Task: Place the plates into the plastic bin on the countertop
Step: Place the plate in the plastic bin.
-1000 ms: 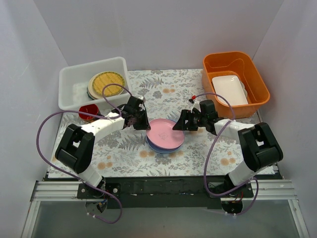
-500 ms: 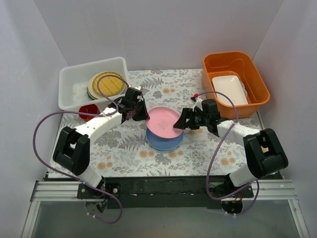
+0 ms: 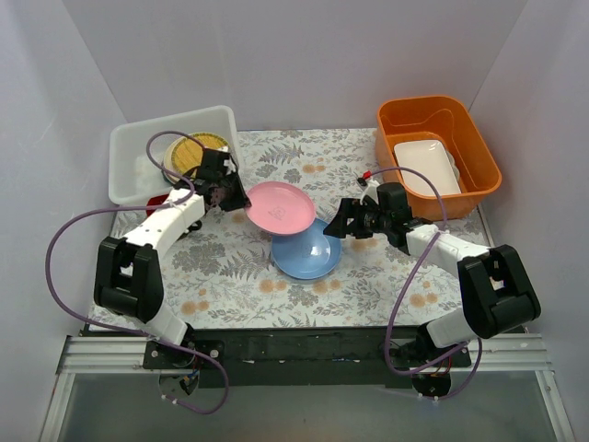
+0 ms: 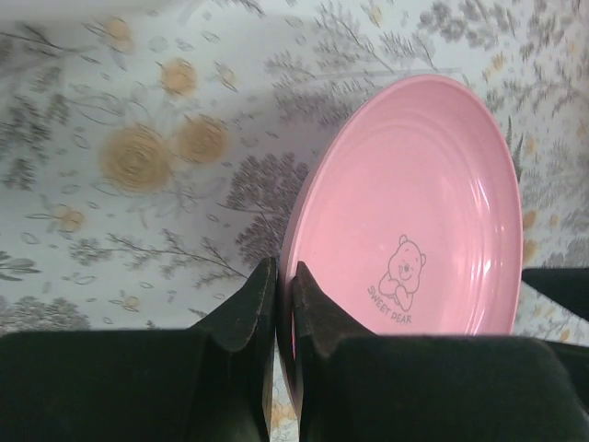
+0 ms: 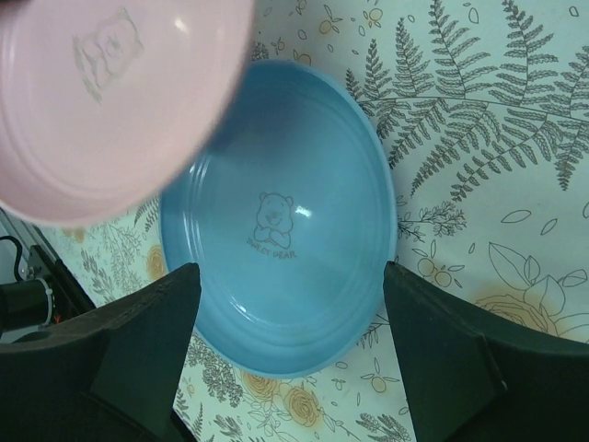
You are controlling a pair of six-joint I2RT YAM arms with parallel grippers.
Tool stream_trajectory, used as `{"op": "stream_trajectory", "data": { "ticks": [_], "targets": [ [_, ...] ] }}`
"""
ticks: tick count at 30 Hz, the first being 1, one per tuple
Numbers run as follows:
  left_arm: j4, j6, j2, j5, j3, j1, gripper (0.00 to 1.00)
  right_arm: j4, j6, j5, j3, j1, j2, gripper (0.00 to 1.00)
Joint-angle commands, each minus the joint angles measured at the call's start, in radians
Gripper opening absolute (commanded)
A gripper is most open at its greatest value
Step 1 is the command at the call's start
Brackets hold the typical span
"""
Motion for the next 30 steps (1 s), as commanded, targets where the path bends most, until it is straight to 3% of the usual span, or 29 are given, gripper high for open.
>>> {"op": "stream_trajectory", "data": {
  "ticks": [1,21,30],
  "targets": [
    [0.01,0.014,-0.079,0.005,0.101,0.089,0.0,-0.018,-0.015,0.012,0.021,-0.004,-0.017,0.88],
    [-0.059,-0.007,0.111,0.099,0.392,0.341,0.0,-0.033,-0.019,0.001,0.04,-0.004,0.021,0.89],
    [-0.036,-0.041,0.197,0.099,0.426,0.481,0.0,-0.032,-0.022,-0.005,0.046,-0.005,0.036,0.89]
  ]
}}
